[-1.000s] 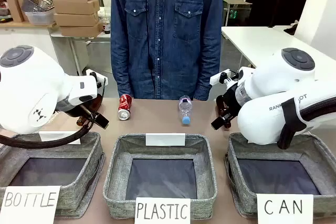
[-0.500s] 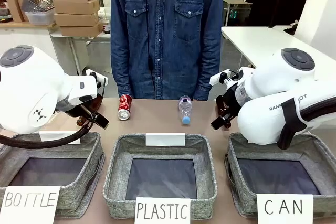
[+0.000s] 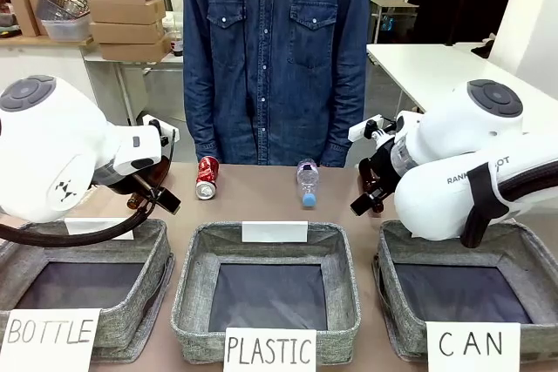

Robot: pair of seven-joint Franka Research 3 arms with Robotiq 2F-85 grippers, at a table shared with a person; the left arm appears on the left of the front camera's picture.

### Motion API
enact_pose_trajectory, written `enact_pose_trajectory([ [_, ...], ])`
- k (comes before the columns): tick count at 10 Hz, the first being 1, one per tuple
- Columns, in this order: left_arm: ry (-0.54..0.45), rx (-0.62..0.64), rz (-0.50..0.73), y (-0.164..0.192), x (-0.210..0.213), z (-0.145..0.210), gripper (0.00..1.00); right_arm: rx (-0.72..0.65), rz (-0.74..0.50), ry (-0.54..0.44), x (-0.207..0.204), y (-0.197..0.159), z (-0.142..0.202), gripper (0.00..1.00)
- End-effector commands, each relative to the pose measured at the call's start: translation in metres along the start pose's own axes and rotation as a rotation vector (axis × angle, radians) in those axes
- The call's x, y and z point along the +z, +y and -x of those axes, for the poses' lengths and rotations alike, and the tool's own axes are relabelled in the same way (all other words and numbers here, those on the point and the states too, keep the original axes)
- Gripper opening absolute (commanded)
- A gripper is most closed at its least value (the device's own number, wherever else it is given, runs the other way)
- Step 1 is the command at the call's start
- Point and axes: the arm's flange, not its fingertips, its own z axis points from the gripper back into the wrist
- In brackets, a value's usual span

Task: Sort the can waste into the basket.
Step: Pick up the can waste from the table and place it in the right Fabric basket.

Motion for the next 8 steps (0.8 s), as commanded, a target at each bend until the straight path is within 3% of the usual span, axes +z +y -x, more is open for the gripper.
enact_pose_trajectory([
  [1, 0.0, 0.0, 0.0, 0.0, 0.0, 0.0, 1.0, -0.001, 0.0, 0.0, 0.0, 0.0, 0.0, 1.0],
  [7, 0.0, 0.0, 0.0, 0.0, 0.0, 0.0, 1.0, 0.0, 0.0, 0.0, 0.0, 0.0, 0.0, 1.0],
  [8, -0.012, -0.094, -0.037, 0.004, 0.053, 0.003, 1.0, 0.016, 0.001, -0.075, 0.054, -0.005, 0.004, 1.0],
])
